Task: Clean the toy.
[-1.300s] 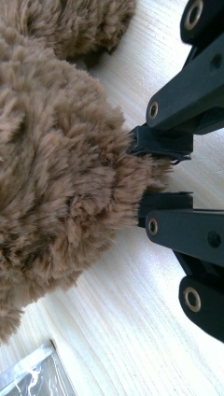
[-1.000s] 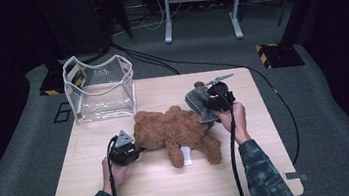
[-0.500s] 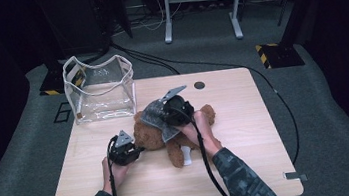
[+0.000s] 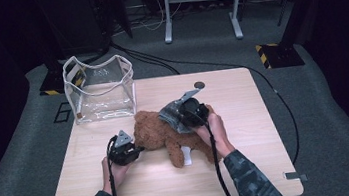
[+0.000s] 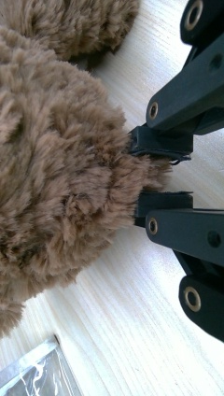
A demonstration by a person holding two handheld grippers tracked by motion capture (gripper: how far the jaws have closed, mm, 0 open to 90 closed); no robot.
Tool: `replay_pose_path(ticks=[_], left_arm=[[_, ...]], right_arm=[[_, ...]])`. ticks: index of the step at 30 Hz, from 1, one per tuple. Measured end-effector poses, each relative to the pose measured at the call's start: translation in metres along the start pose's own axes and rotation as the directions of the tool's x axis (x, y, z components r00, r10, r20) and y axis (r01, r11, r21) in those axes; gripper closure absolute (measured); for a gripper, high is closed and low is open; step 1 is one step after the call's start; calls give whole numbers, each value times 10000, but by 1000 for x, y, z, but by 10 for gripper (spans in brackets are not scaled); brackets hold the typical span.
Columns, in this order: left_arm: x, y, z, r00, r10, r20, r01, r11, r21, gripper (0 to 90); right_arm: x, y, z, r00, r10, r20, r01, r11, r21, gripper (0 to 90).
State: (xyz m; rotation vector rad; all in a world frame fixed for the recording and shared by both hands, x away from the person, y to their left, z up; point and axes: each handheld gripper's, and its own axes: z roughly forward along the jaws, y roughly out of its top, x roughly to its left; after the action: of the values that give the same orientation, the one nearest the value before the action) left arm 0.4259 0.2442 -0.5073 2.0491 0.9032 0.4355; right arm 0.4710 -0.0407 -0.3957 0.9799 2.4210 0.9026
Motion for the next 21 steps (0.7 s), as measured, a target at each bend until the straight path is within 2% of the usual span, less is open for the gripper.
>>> replay_pose_path(ticks=[4,5,6,7,9,10,12,13,14,15,17,18,19,21], left_arm=[[0,0,0,10000,10,-13,-10,10000,3,759],[0,0,0,10000,10,-13,-10,10000,3,758],[0,0,0,10000,17,-8,-17,10000,18,758],[0,0,0,10000,6,10,-6,10000,51,758],[0,0,0,10000,16,-10,-16,10000,38,757],[0,0,0,10000,-9,-12,9,10000,39,757],[0,0,0,10000,15,-61,-14,10000,95,754],[0,0,0,10000,15,-61,-14,10000,95,750],[0,0,0,10000,26,-80,-25,9999,114,743],[0,-1,0,9999,37,-103,-36,9999,98,743],[0,-1,0,9999,3,-137,-2,9999,101,721],[0,-1,-1,9999,-31,-123,32,9999,114,682],[0,-1,-1,9999,-73,-119,74,9999,97,682],[-1,-1,-2,9996,-226,-171,227,9997,44,622]], right_arm=[[-15,-16,-11,9989,407,245,-406,9992,-7,813],[-23,-24,-15,9972,579,464,-578,9983,-29,813],[-23,-24,-15,9972,579,464,-578,9983,-29,813],[-31,-34,-19,9923,1043,665,-1042,9945,-39,813],[-35,-39,-20,9906,1195,659,-1195,9928,-35,813],[-44,-51,-23,9866,1463,722,-1470,9891,39,814],[-52,-62,-26,9799,1622,1160,-1658,9859,218,813],[-52,-62,-26,9799,1622,1160,-1658,9859,218,813],[-63,-76,-31,9698,1937,1479,-1996,9795,257,813],[-63,-76,-31,9698,1937,1479,-1996,9795,257,813],[-73,-90,-37,9560,2395,1694,-2455,9693,149,813],[-83,-103,-44,9469,2636,1842,-2690,9631,42,813],[-83,-103,-44,9469,2636,1842,-2690,9631,42,813],[-89,-113,-52,9331,3005,1976,-3049,9523,-83,813]])
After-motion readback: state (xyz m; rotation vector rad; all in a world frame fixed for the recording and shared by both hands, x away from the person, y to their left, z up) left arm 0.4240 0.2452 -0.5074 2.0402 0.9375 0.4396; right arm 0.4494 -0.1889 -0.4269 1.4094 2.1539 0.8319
